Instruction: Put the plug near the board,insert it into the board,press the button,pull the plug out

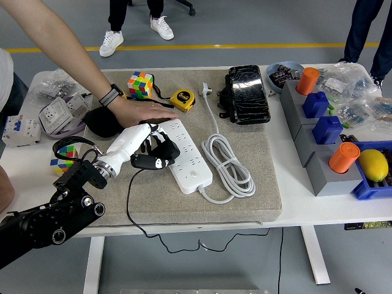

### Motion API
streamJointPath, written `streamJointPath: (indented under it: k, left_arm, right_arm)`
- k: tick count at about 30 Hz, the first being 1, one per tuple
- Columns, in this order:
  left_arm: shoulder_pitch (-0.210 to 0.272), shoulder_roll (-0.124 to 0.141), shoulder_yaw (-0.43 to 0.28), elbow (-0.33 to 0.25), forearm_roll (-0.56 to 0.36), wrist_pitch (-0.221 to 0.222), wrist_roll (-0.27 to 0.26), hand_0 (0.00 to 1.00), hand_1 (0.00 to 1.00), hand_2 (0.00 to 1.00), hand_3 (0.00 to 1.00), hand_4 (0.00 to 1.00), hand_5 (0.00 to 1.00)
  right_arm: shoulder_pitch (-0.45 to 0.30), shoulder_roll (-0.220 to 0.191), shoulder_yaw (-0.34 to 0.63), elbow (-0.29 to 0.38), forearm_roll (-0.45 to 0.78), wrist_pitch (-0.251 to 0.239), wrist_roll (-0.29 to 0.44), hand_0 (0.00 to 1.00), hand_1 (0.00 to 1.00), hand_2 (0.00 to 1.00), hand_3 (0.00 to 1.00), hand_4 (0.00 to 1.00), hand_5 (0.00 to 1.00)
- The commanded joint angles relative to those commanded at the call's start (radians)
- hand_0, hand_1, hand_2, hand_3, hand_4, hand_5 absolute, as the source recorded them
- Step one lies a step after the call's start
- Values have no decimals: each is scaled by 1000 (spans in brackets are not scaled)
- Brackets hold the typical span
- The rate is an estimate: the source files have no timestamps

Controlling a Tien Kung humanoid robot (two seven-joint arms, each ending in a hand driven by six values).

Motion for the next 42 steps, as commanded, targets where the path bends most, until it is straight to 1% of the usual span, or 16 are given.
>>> streamJointPath:
  k: [16, 27, 42]
  left_arm:
    - [4, 5, 1, 17, 6, 0, -3, 218, 246, 302, 508, 826, 91]
    - [5, 11, 2, 13, 14, 0, -9, 218, 248, 301, 508, 825, 91]
    - [4, 10, 7, 16, 34, -10, 15, 219, 255, 311, 511, 828, 90]
  right_arm:
    - [0, 0, 4, 2, -3, 1, 0, 570, 645, 627, 550, 959, 525]
    - [1, -1, 7, 3, -4, 1, 0, 570, 646, 627, 550, 960, 525]
    - [2, 0, 11, 6, -9, 0, 1, 570, 645, 627, 551, 960, 526]
